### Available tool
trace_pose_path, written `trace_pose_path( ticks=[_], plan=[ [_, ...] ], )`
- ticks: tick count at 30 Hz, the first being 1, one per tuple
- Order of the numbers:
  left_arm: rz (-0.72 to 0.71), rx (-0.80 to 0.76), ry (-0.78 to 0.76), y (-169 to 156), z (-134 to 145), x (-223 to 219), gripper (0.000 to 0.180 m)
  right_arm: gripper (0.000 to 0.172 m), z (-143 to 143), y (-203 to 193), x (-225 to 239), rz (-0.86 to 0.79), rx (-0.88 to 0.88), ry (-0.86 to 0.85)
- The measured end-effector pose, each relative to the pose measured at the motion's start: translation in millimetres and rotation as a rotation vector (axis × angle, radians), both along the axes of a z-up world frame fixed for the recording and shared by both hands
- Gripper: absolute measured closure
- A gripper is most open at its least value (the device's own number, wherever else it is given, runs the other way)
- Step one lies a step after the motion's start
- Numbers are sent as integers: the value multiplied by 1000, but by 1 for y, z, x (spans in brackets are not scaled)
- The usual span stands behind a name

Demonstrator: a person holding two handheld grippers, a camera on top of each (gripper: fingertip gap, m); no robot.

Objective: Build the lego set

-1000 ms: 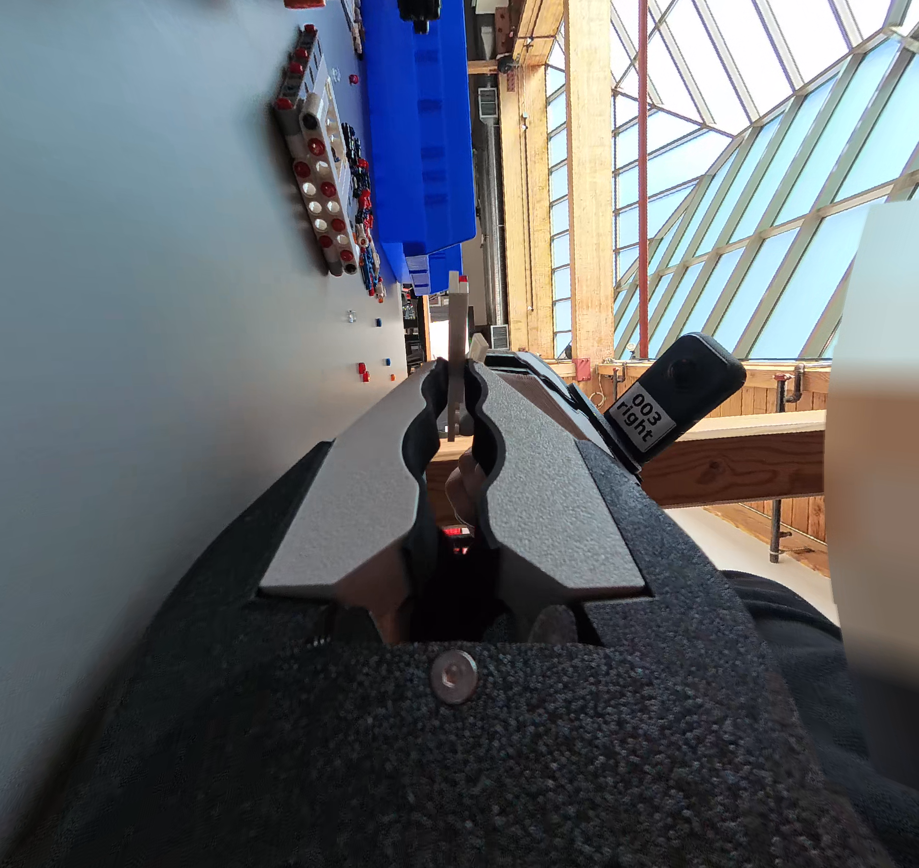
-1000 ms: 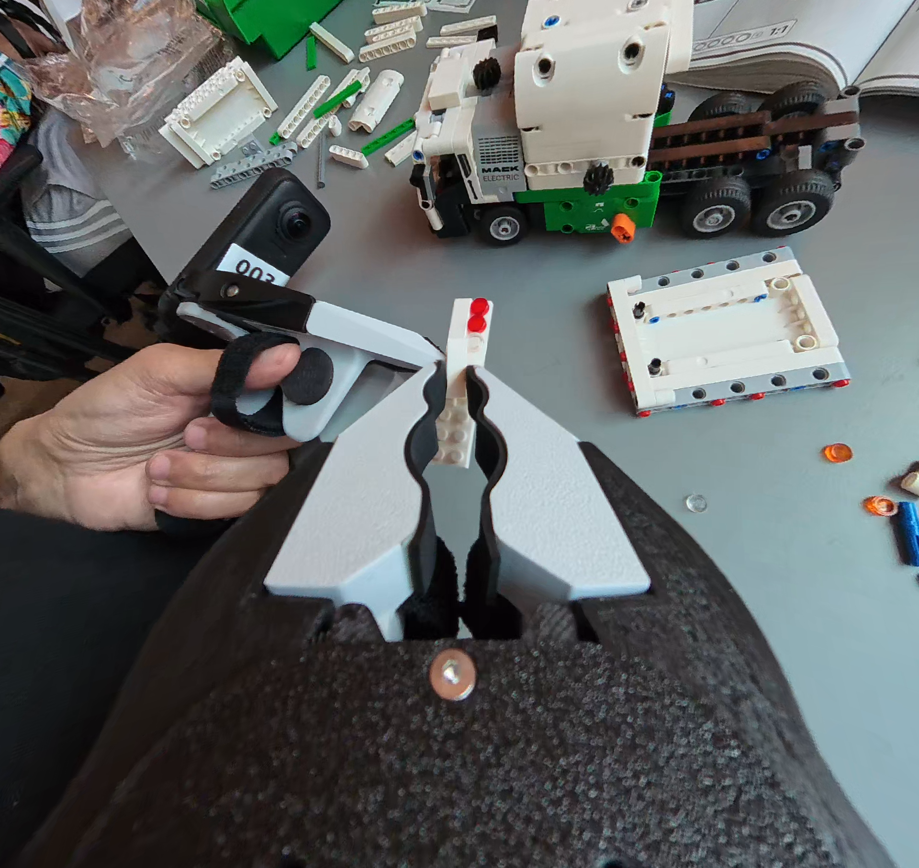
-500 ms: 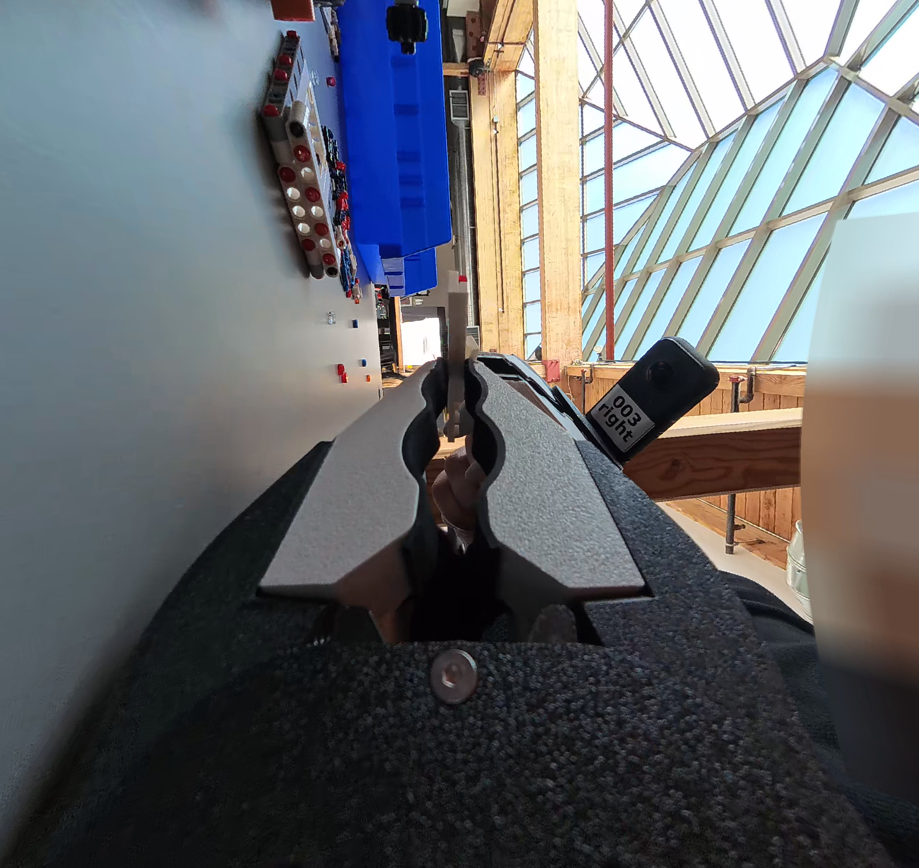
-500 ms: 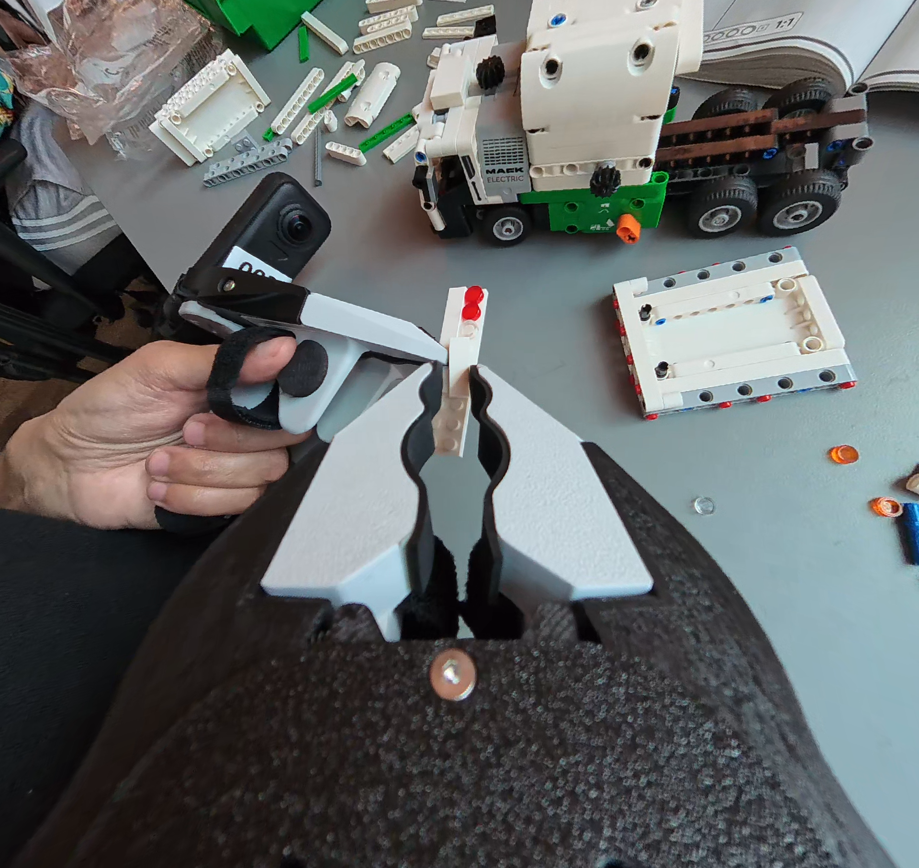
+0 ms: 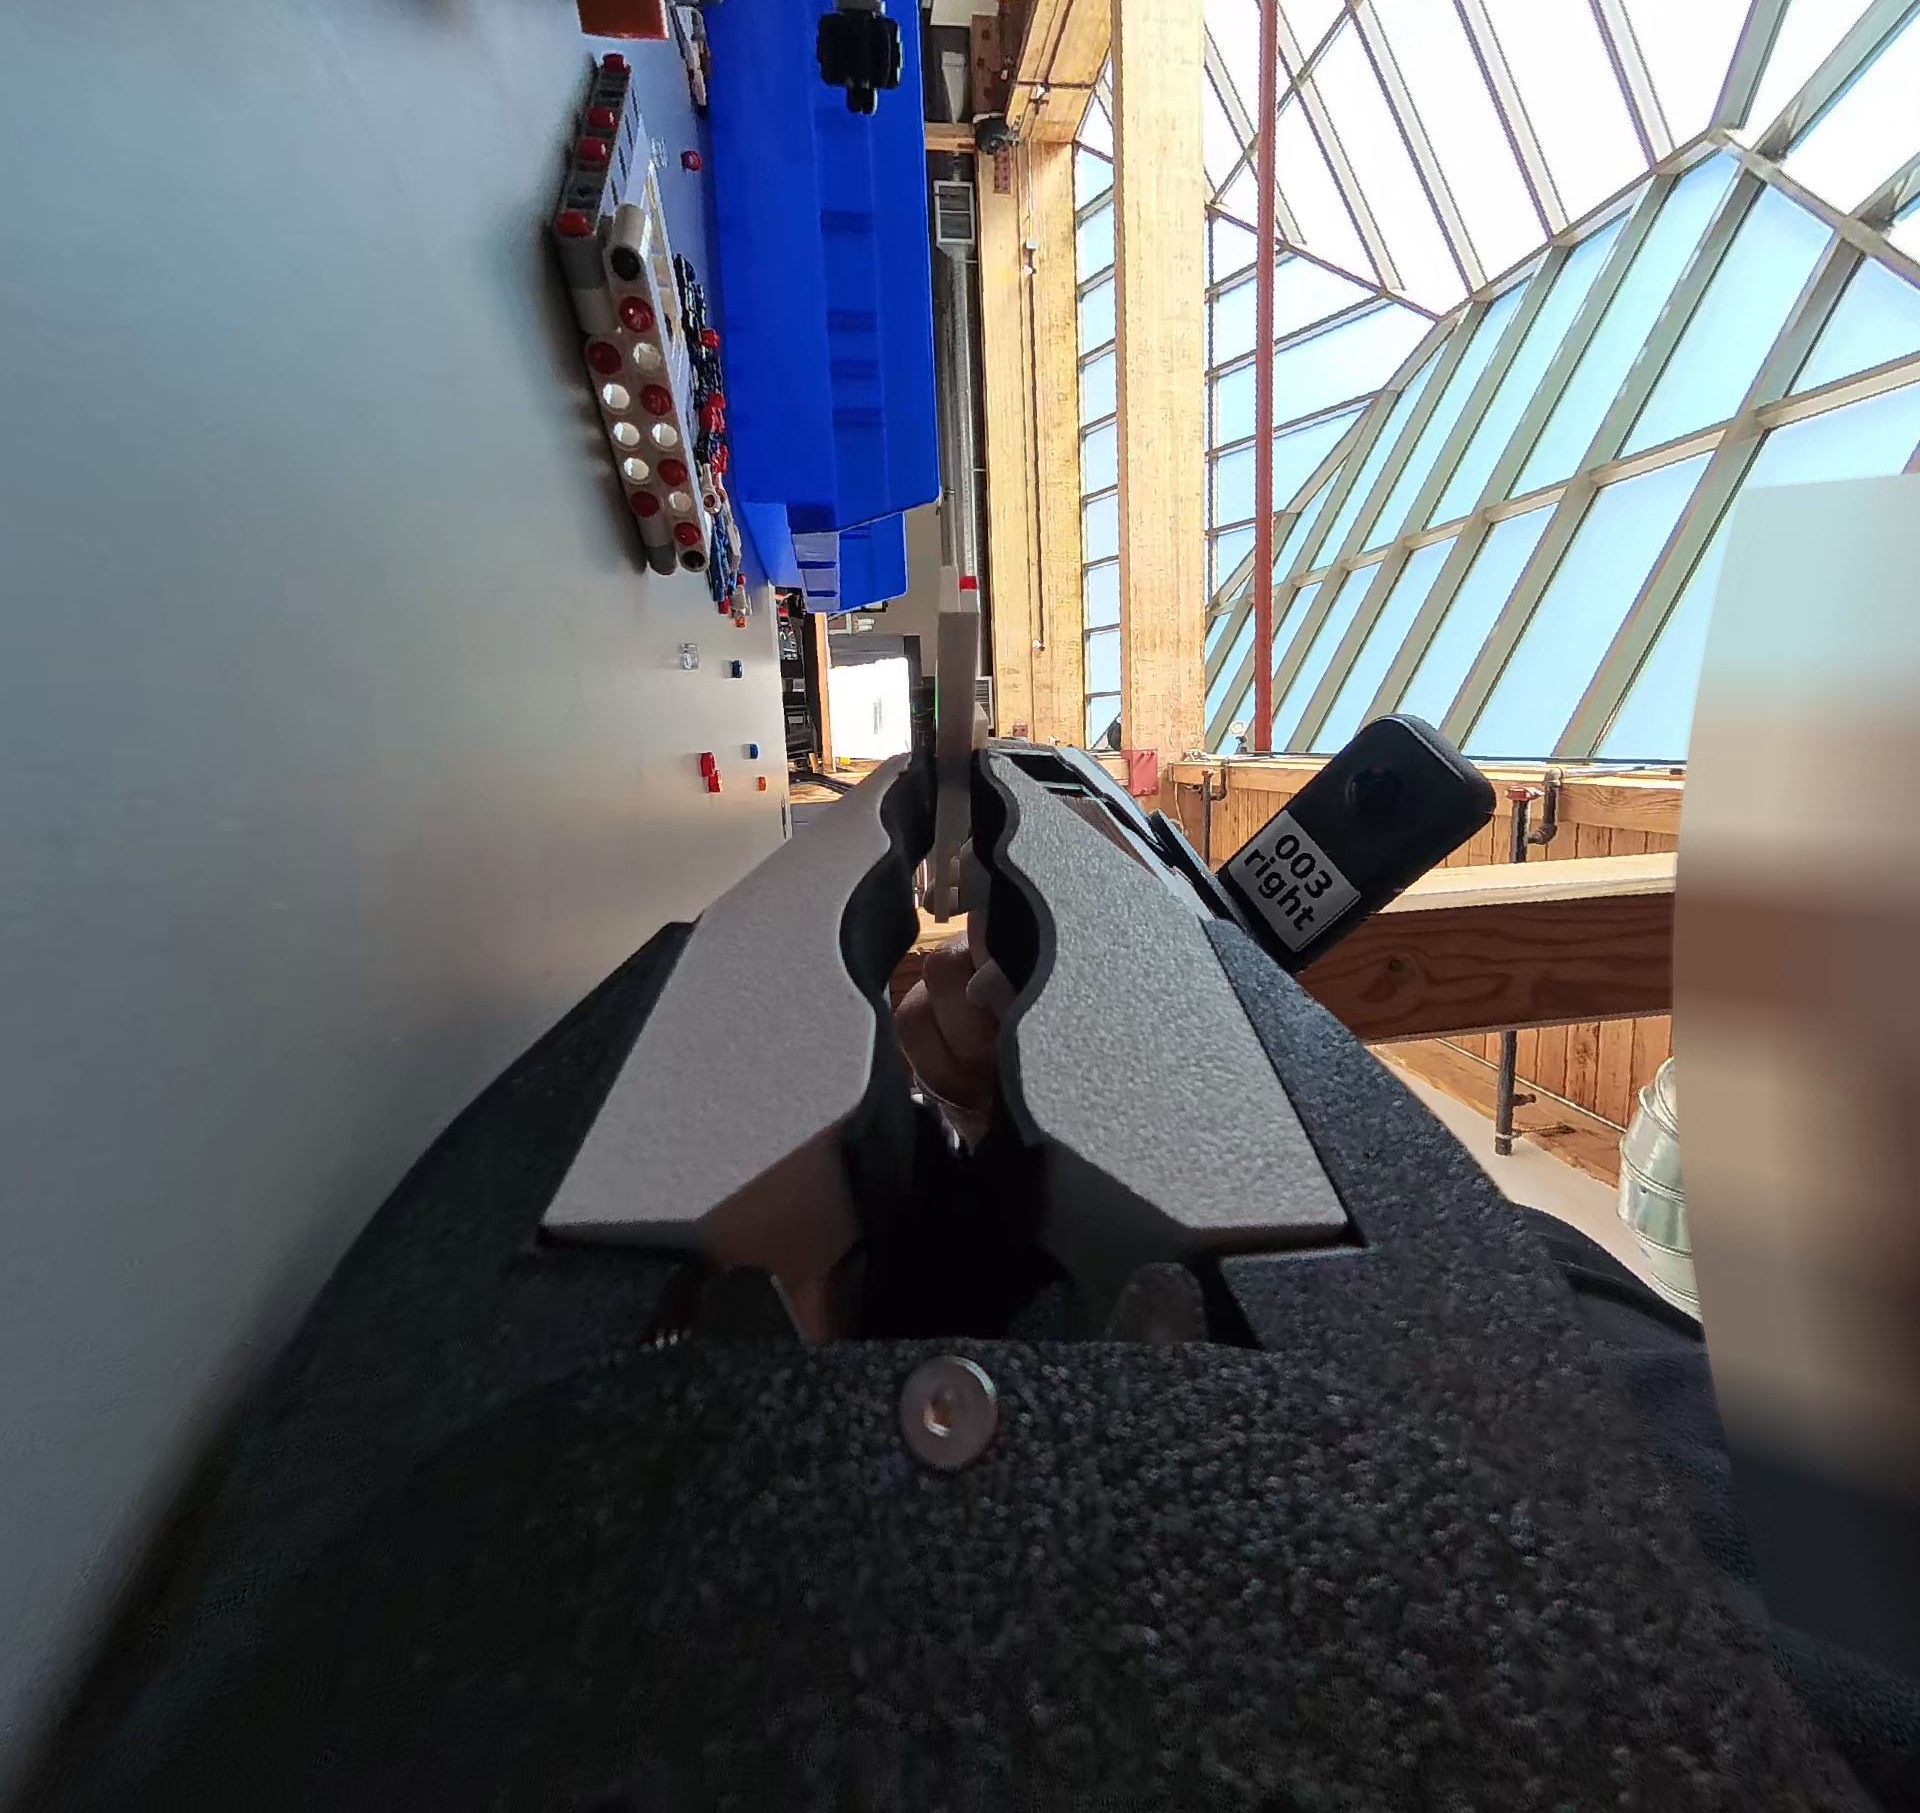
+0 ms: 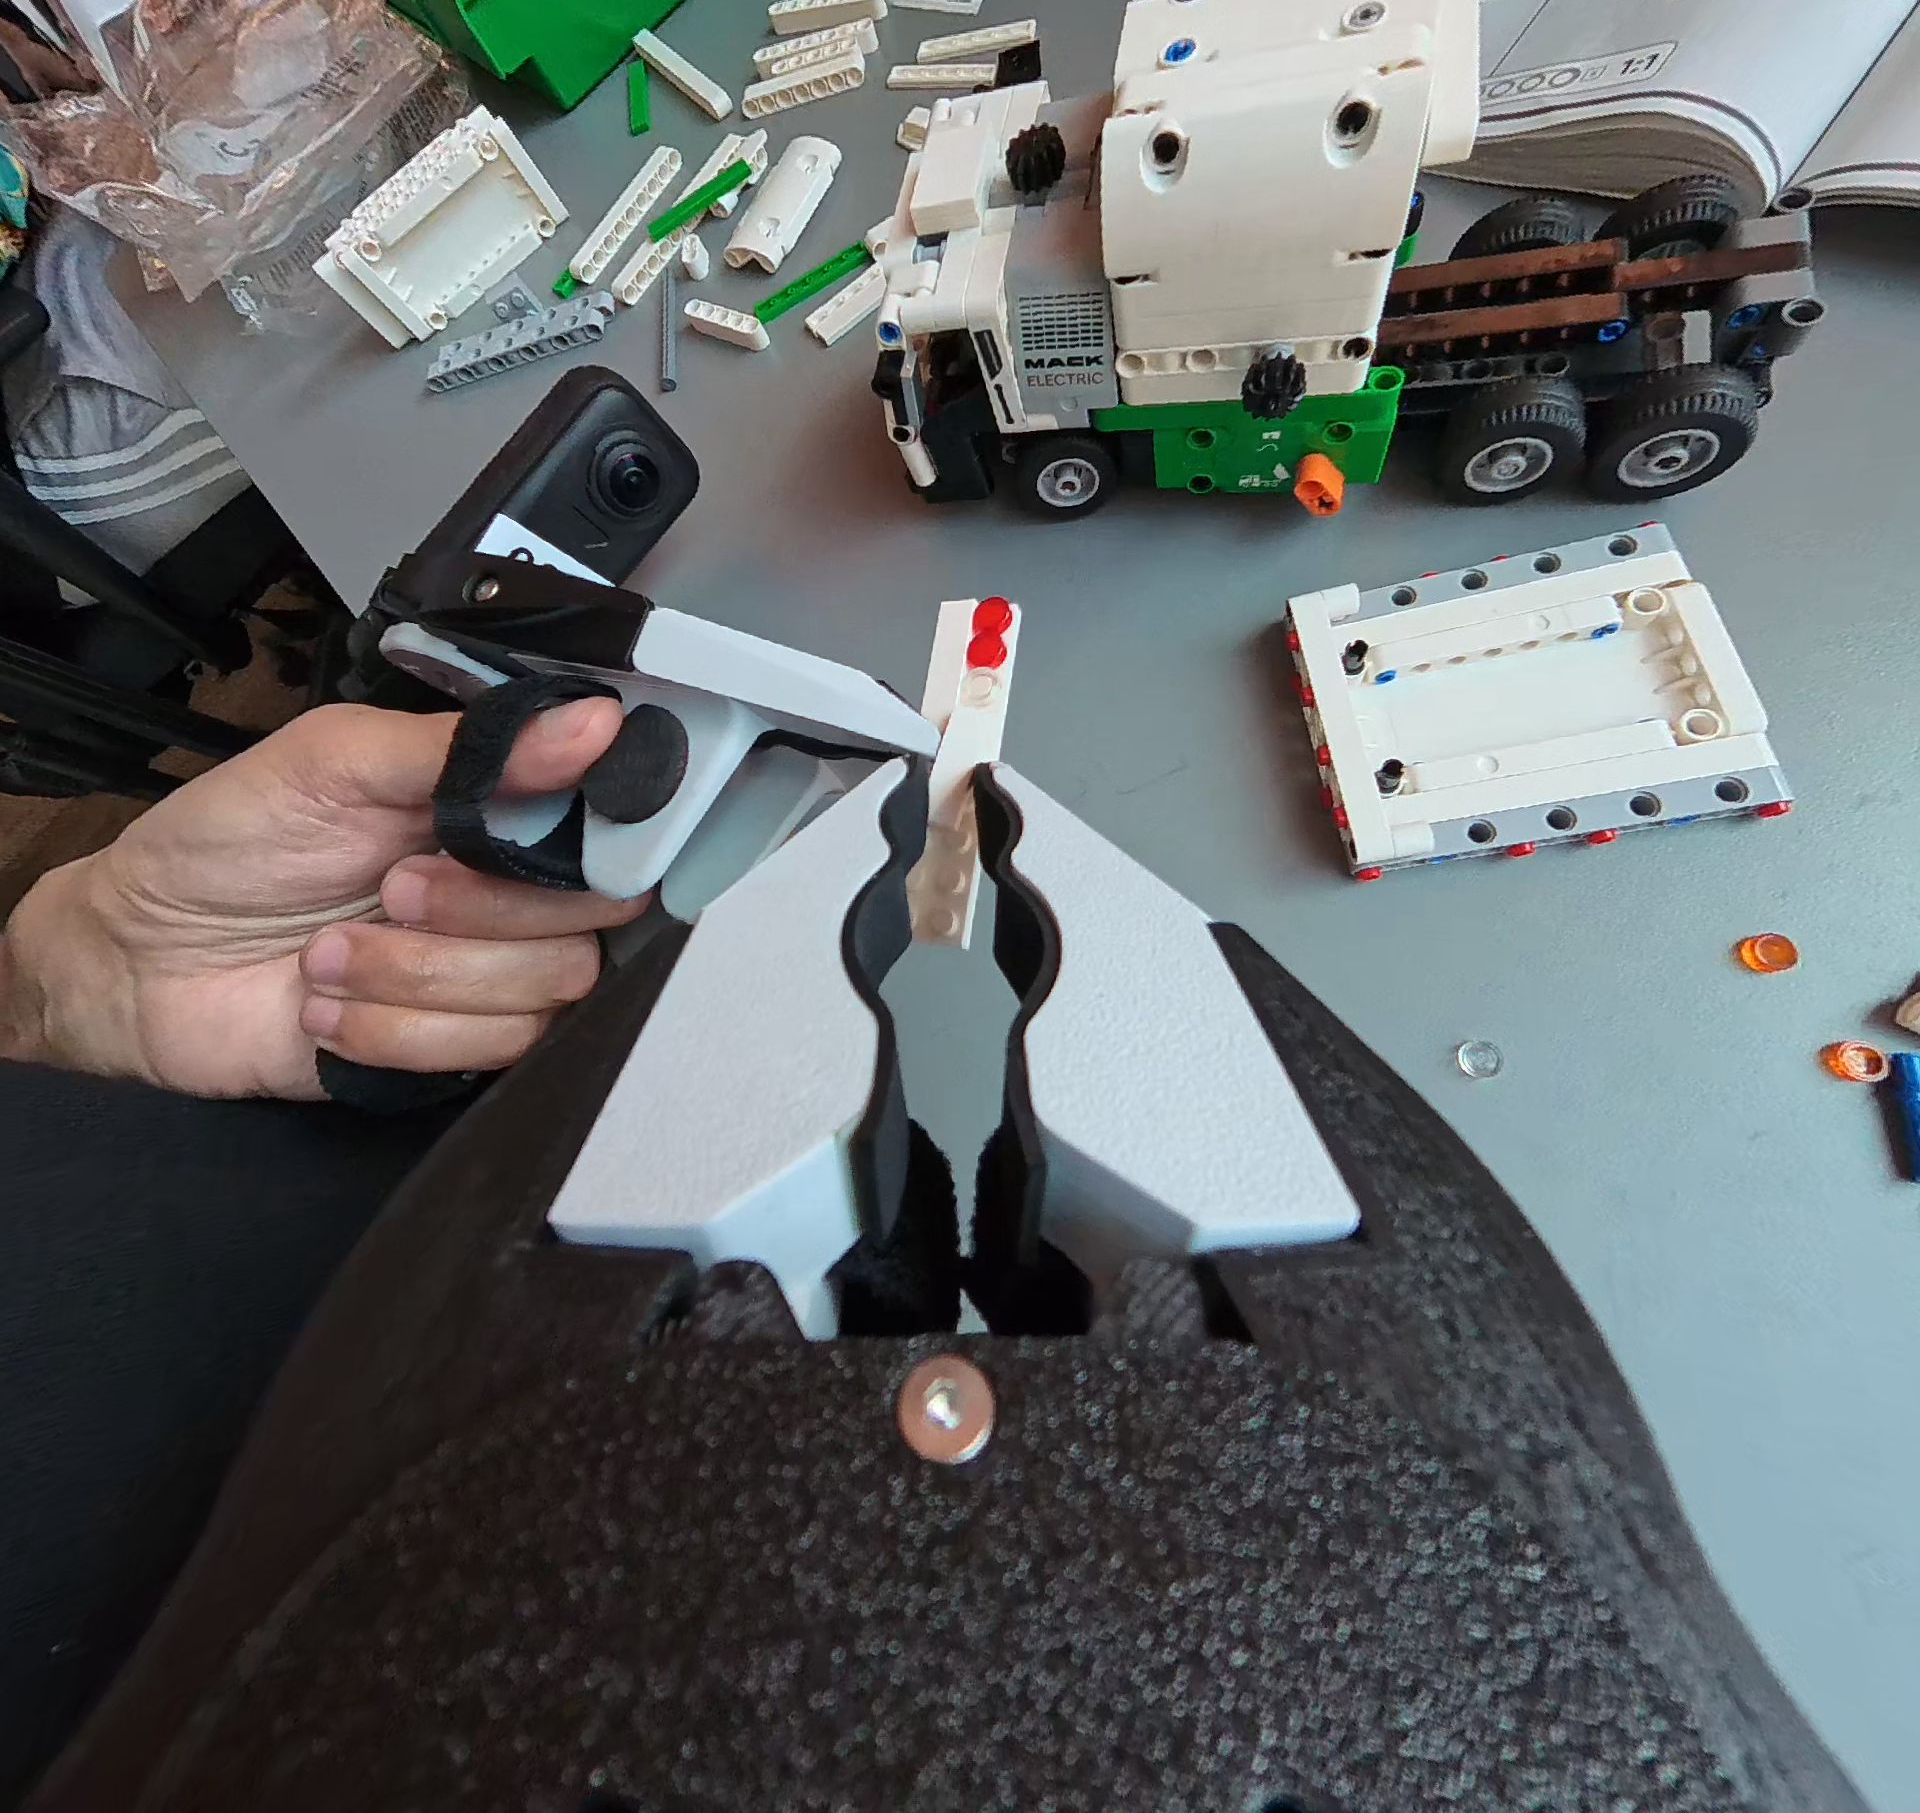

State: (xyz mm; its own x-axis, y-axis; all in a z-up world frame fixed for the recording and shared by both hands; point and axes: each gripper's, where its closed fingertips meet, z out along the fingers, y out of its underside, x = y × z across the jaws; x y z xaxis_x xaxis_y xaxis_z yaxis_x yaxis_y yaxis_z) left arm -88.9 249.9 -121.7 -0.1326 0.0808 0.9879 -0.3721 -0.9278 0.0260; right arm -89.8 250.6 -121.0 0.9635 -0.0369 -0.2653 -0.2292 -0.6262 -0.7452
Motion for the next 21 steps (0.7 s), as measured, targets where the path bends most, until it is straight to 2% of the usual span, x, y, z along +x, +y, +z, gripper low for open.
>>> trace_pose_path(
  ticks=[16,21],
  plan=[
    [-5,-8,-23,0,4,-3,175,163,3,-1,0,8,4,5],
    [-8,-21,-33,0,6,-4,176,162,16,-2,1,1,58,76]
  ],
)
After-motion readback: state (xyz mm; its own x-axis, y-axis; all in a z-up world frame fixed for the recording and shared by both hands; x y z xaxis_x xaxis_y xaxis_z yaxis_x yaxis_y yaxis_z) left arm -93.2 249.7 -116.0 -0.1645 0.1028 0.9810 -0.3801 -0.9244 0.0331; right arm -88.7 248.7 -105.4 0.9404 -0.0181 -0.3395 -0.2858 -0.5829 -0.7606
